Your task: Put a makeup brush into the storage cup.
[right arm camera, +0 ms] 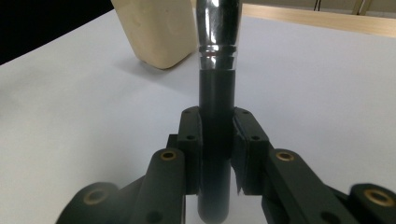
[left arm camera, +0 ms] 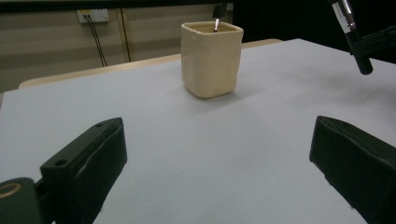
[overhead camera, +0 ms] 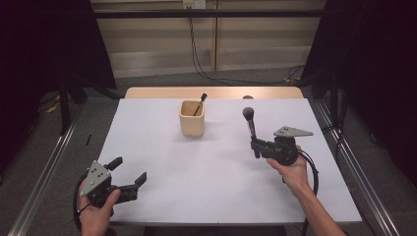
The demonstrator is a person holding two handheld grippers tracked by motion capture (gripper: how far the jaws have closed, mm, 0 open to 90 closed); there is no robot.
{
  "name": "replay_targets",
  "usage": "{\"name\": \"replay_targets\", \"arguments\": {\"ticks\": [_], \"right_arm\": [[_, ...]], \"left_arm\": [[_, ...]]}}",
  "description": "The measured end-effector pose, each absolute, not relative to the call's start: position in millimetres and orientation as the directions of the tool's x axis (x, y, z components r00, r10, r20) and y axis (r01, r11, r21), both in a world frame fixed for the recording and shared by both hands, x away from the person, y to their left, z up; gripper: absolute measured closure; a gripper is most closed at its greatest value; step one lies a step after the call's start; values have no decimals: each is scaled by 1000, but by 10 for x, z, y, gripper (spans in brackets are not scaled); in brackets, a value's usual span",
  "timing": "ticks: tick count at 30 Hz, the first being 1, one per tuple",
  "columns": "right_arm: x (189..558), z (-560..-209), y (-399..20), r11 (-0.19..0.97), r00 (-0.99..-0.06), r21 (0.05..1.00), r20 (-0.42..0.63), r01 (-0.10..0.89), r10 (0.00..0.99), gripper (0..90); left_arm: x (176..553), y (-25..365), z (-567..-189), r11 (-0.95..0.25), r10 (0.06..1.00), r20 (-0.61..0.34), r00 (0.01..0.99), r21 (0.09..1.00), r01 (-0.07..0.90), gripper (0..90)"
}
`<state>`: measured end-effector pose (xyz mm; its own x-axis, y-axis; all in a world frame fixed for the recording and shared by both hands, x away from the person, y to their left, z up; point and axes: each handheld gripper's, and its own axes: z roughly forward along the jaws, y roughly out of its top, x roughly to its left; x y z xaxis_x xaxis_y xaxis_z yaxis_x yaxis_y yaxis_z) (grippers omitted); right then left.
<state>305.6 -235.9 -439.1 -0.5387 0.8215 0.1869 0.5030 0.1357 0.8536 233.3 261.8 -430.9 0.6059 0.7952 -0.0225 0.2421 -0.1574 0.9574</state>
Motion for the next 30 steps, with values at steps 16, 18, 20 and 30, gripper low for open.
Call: {"name": "replay_targets", "arguments": {"ticks": [16, 18, 20, 30], "right_arm": [[2888, -4368, -2298, 116, -637, 907, 188, 404, 748, 757], [2878, -4371, -2275, 112, -639, 910, 190, 400, 745, 758], [2863, -4374, -2250, 109, -644, 911, 192, 397, 740, 758], [2808, -4361, -2133, 121, -683, 913, 197, 388, 703, 758]], "left_arm": [[2346, 2554, -4291, -179, 789, -2, 614, 956, 233, 35], [2354, 2537, -4283, -178, 781, -9, 624, 955, 237, 36], [2360, 2509, -4269, -184, 779, 1, 627, 956, 228, 36], [2425, 2330, -4226, -155, 742, -43, 668, 960, 234, 29]]}}
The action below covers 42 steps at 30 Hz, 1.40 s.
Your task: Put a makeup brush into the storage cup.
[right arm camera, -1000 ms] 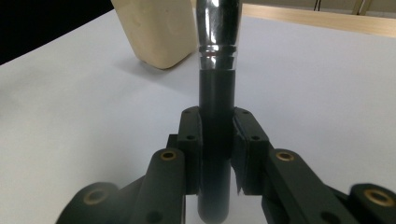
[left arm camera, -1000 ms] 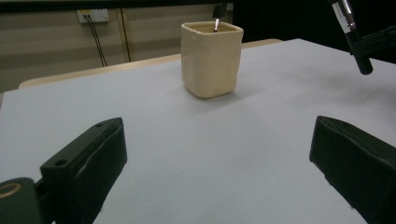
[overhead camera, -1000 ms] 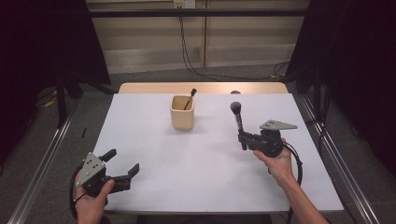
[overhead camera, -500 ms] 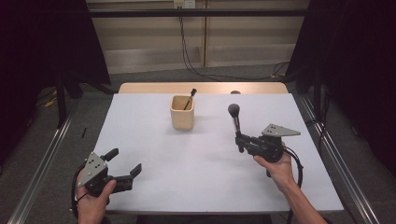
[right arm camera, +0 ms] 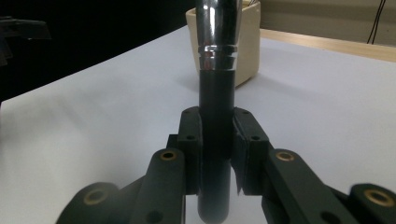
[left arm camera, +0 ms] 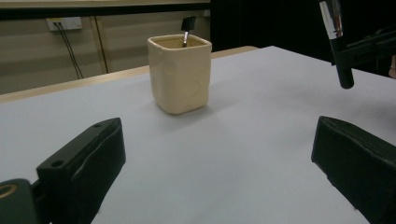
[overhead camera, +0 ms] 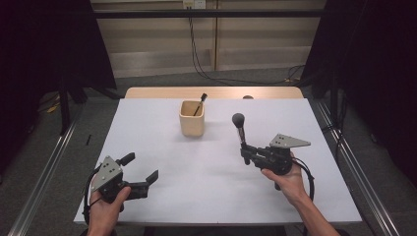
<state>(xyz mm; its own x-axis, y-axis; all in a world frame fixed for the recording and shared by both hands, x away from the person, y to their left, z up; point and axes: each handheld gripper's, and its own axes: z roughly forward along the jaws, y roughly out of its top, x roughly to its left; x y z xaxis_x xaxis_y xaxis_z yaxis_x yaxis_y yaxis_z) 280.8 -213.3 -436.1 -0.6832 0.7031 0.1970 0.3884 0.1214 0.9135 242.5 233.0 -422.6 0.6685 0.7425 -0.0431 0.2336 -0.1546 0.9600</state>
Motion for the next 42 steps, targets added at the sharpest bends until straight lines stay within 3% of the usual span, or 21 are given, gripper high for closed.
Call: {"name": "replay_targets", "arguments": {"ticks": [42], "right_arm": [[2682, -4363, -1670, 185, -760, 910, 184, 372, 623, 757]], "left_arm": [[2697, 1485, -4074, -150, 642, -67, 764, 966, 211, 20]]}}
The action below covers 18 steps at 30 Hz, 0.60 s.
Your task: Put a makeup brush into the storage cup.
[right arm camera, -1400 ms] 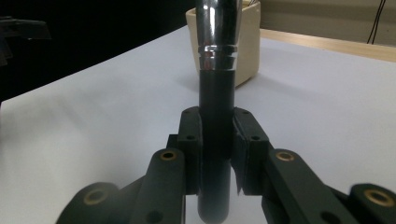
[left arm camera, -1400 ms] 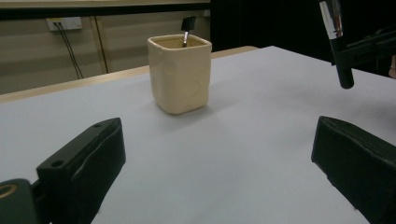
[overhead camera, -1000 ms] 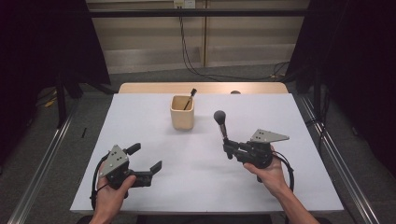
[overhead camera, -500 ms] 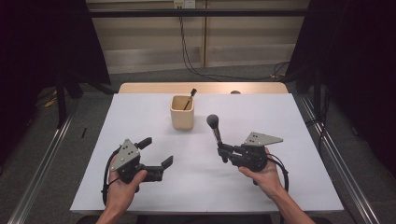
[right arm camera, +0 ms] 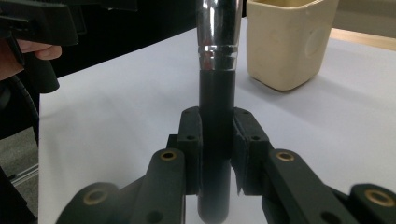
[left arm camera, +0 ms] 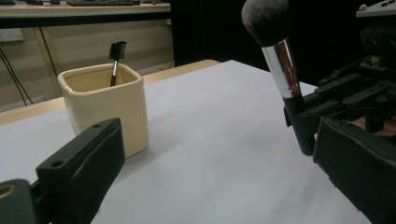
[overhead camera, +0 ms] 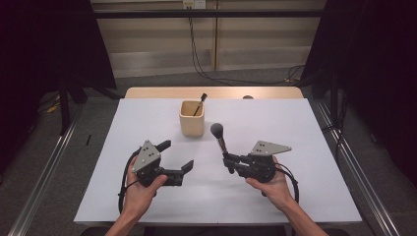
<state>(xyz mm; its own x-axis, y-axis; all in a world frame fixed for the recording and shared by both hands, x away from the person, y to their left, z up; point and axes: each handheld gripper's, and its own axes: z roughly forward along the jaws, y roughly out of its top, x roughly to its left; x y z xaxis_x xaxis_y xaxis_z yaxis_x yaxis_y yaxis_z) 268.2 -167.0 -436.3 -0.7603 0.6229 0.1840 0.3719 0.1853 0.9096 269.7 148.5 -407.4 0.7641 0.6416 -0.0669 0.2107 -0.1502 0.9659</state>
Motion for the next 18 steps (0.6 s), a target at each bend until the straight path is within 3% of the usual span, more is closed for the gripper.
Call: {"name": "replay_targets", "arguments": {"ticks": [18], "right_arm": [[2656, -4382, -1595, 190, -774, 911, 185, 366, 605, 757]], "left_arm": [[2828, 976, -3988, -154, 577, -89, 812, 965, 215, 40]]}}
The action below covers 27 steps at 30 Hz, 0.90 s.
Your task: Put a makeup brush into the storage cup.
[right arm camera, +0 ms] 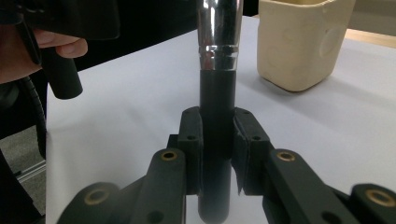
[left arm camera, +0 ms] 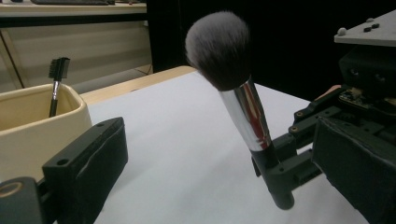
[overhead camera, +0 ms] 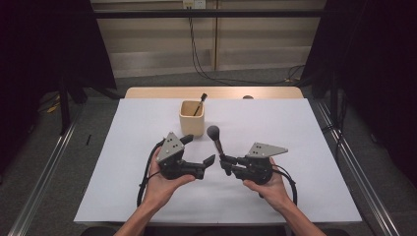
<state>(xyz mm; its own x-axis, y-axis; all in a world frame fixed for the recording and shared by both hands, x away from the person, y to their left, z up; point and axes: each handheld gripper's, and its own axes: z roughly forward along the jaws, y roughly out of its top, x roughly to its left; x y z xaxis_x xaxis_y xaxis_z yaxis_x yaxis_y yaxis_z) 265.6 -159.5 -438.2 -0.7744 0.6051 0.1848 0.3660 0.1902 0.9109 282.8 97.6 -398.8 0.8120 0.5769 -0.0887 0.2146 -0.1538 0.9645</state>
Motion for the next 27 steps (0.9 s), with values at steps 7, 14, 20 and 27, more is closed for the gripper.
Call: {"name": "replay_targets", "arguments": {"ticks": [7, 14, 20, 27], "right_arm": [[2653, -4376, -1565, 192, -781, 914, 181, 359, 597, 757], [2644, -4387, -1513, 196, -789, 913, 182, 357, 586, 757], [2649, -4392, -1510, 193, -788, 913, 185, 359, 587, 757], [2637, -4392, -1500, 195, -791, 915, 182, 354, 584, 757]], "left_arm": [[2844, 860, -3999, -168, 564, -102, 819, 957, 235, 81], [2894, 801, -4011, -149, 552, -129, 824, 957, 250, 200], [2905, 772, -4037, -154, 558, -145, 817, 949, 274, 313], [2907, 765, -4049, -156, 534, -167, 828, 944, 291, 421]]}}
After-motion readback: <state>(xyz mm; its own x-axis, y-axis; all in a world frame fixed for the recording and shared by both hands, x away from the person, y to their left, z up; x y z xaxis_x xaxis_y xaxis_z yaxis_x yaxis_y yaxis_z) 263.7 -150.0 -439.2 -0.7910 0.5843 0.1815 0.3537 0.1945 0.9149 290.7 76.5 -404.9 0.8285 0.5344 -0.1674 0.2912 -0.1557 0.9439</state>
